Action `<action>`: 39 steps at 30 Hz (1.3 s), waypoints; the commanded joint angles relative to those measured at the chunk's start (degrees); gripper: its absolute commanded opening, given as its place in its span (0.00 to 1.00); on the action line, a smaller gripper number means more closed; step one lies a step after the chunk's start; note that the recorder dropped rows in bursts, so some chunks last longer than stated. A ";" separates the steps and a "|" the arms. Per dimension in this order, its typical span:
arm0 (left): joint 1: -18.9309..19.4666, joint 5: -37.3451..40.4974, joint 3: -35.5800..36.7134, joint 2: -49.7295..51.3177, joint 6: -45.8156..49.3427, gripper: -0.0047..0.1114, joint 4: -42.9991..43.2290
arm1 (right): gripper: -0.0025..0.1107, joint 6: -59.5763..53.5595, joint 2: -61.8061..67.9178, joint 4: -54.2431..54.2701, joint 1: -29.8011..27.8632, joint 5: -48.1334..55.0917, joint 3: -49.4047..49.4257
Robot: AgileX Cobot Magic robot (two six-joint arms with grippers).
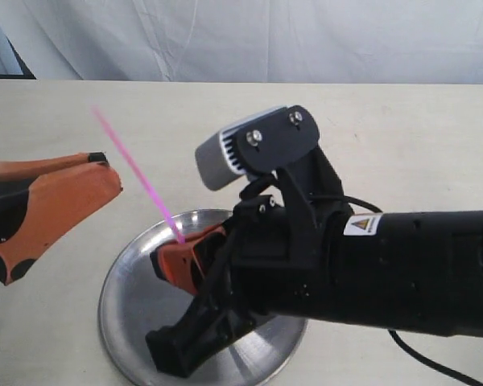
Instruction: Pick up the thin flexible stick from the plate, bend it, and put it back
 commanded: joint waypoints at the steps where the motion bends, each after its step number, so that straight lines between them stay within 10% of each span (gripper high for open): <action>1: -0.05 -0.58 0.12 0.03 0.13 0.40 -2.18 | 0.01 -0.22 -0.57 0.68 -0.22 -0.40 -1.32; 15: -0.05 -2.93 0.12 1.36 -0.24 0.49 -5.04 | 0.01 -0.75 2.27 -0.47 -0.22 9.25 -7.06; 22: -0.05 -3.98 0.12 4.94 2.62 0.04 0.07 | 0.01 -2.58 4.83 -0.47 -0.22 13.77 -8.89; 28: -0.05 0.44 0.12 4.94 5.23 0.04 -1.12 | 0.02 -1.14 4.19 -7.71 -0.22 18.00 -8.89; 34: -0.05 0.32 0.12 4.94 6.13 0.04 -2.08 | 0.51 -1.12 4.19 -10.58 -0.22 14.40 -8.89; 39: -0.05 -4.07 -0.38 4.94 6.13 0.04 -5.64 | 0.39 -0.15 4.19 -13.51 -0.22 13.87 -8.79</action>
